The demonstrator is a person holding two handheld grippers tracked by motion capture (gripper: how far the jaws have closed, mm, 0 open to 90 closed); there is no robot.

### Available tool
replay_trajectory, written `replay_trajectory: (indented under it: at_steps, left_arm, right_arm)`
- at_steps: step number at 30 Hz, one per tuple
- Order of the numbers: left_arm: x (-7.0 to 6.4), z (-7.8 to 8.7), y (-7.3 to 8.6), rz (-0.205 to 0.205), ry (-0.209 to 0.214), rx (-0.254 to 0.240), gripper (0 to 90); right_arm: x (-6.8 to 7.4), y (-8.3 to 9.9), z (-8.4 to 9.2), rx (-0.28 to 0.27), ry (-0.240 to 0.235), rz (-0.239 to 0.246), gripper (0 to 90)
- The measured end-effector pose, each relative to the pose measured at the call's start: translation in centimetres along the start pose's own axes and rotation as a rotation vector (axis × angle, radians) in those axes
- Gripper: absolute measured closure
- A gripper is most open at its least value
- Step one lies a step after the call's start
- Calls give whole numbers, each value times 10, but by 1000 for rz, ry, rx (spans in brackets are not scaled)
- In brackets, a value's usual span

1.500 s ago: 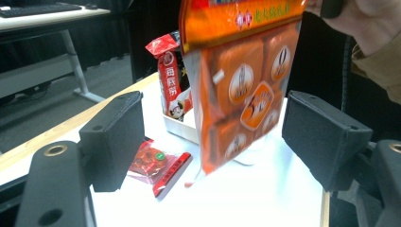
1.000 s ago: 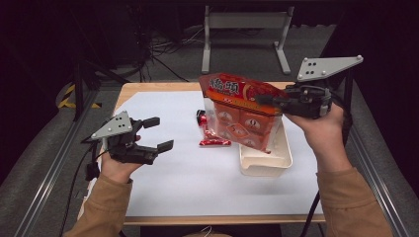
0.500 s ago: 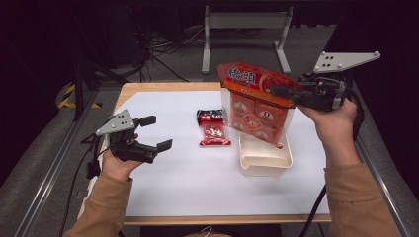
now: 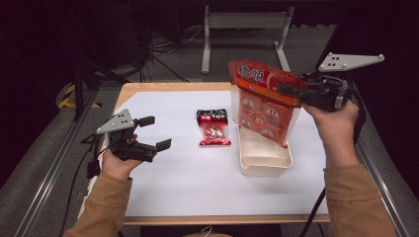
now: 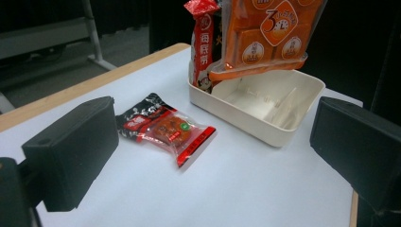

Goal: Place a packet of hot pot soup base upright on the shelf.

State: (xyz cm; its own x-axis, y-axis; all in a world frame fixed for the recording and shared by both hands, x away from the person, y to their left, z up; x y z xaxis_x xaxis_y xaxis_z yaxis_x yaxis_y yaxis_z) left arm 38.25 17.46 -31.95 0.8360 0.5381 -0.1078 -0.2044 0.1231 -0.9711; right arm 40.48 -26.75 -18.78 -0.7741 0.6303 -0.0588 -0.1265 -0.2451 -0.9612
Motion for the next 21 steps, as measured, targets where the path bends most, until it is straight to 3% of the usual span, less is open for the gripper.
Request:
replay_trajectory:
  at_steps: [21]
  left_arm:
    - [4,-2,3,3,-6,18,37]
  right_arm:
    - [-12,32,-3,2,34,-64,895]
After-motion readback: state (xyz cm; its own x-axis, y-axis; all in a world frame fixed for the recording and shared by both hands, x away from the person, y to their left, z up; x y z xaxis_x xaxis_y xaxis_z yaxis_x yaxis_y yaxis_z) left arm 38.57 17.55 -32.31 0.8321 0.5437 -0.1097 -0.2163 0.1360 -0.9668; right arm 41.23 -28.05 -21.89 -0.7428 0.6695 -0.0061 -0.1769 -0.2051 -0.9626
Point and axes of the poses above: each handheld gripper's, and its own axes: z roughly backward along the jaws, y roughly out of its underside, x roughly to its left, the point moved 2 cm from there along -z, roughly forward along the jaws, and after that the axes turned 7 degrees about -x, right-handed, at the moved point
